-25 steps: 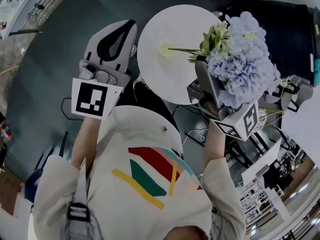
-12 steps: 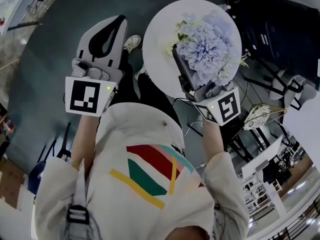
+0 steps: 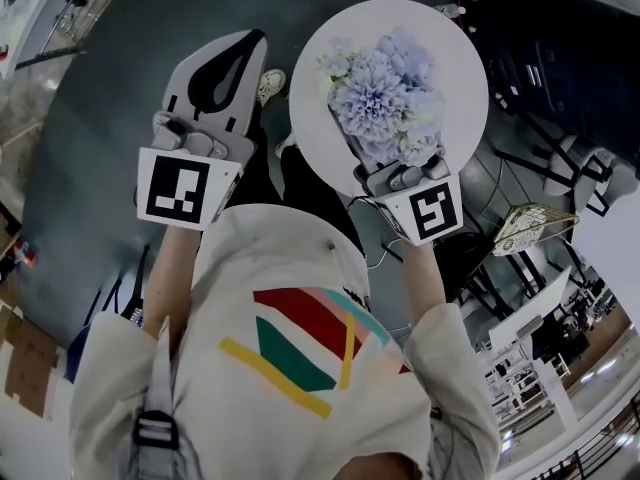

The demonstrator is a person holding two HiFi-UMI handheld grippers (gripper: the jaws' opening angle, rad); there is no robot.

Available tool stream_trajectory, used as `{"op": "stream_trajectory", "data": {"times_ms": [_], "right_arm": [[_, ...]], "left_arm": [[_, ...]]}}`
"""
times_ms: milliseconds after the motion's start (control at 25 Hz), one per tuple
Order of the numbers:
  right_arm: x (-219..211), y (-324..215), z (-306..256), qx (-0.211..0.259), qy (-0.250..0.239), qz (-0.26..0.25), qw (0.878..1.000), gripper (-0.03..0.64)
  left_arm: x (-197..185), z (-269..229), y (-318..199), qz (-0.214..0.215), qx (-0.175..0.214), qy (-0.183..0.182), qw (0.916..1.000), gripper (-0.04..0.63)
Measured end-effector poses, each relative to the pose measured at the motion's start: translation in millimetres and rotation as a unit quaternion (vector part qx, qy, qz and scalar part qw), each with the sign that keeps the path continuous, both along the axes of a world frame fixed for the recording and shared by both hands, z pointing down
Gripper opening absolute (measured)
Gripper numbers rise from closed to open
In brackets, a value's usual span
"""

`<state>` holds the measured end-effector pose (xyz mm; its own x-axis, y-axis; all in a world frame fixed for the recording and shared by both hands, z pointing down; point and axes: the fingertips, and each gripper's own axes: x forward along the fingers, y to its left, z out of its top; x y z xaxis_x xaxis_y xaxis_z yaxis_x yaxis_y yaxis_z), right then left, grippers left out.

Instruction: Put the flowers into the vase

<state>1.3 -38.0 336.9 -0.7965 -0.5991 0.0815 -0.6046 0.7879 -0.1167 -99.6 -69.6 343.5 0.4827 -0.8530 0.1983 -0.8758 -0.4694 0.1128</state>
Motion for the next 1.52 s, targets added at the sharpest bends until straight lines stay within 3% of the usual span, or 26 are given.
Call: {"op": "stream_trajectory", "data": {"times_ms": [200,320,560,880,1200,1520], "right_arm": [[0,-5,9,-0.026,-0.009,0.002,1.0,0.255],[-7,-2,8,-0.011,0.01,-0.009,1.0,0.261],[-10,5,21,-0.008,0.055,-0.027,0.998,0.364],[-8,1,22,-0.001,0.066,-0.019,0.998,0.368],[2,5,24,-0.006,0.076,-0.004,0.997,0.368],[5,9,29,-0.04,0.074,-0.007,0.996,0.413]], "left_arm": [[8,9,-7,0.014,-0.012,-0.001,0.9998,0.008],[6,8,-12,0.016,-0.011,-0.008,0.9998,0.008],[16,15,-18,0.022,-0.019,-0.008,0.9996,0.008],[23,16,-17,0.042,-0.017,-0.005,0.999,0.008],[18,21,-22,0.035,-0.021,-0.011,0.9991,0.008],[22,25,-27,0.043,-0.027,-0.013,0.9986,0.008]]}}
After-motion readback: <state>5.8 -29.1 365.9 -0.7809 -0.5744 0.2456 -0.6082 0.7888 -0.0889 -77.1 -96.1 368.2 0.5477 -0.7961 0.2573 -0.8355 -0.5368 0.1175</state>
